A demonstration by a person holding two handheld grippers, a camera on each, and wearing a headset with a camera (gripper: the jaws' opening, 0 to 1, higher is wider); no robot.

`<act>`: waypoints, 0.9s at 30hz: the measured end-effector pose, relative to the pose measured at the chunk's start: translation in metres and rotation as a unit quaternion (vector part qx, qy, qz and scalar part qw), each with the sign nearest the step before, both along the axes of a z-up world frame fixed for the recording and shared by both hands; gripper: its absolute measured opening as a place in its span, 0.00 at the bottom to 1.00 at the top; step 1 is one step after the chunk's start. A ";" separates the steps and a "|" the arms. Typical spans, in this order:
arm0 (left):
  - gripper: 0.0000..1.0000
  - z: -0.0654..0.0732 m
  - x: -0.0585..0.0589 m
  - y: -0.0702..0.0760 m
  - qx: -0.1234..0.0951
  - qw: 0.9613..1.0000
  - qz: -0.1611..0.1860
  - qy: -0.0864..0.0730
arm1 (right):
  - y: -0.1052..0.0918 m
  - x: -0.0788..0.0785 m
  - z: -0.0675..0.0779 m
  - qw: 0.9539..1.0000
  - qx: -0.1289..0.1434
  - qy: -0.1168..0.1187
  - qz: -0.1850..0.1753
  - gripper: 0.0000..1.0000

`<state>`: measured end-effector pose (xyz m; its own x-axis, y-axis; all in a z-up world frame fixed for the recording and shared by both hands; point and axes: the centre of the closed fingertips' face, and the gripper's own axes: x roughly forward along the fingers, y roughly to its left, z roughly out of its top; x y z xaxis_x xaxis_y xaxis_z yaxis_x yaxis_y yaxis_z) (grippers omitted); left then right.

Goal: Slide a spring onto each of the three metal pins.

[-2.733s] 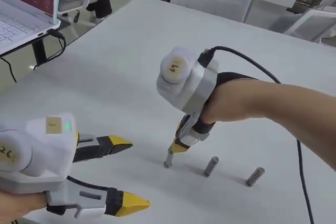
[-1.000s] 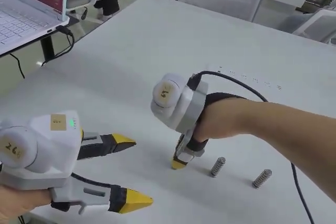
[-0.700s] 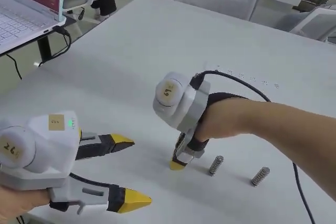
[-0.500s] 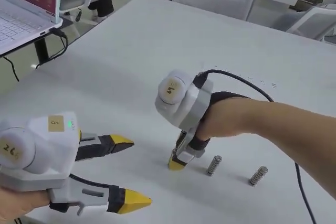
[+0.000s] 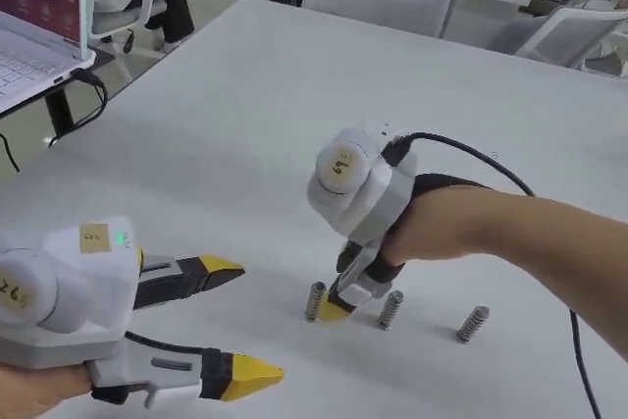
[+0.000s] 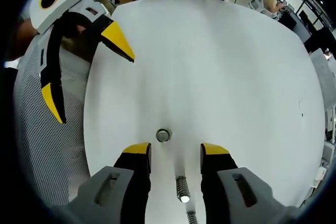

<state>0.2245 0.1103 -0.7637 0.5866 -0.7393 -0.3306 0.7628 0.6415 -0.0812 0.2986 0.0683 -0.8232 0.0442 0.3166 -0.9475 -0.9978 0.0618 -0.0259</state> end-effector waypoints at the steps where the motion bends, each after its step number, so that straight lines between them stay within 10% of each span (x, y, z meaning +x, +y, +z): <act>1: 0.62 0.000 0.000 -0.001 -0.001 1.000 0.000 0.000 | -0.001 0.000 0.002 1.000 0.003 0.000 -0.004 0.35; 16: 0.62 0.007 0.004 -0.005 -0.001 1.000 -0.005 -0.002 | -0.023 0.004 0.029 0.996 0.078 -0.025 -0.046 0.29; 27: 0.62 0.009 0.006 -0.008 -0.001 1.000 -0.007 -0.001 | -0.037 0.007 0.051 0.983 0.153 -0.043 -0.096 0.40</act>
<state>0.2302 0.1028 -0.7549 0.5766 -0.7480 -0.3286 0.7719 0.6306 -0.0809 0.3053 0.0311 -0.7719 0.2064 0.5647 -0.7991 -0.9618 0.2672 -0.0596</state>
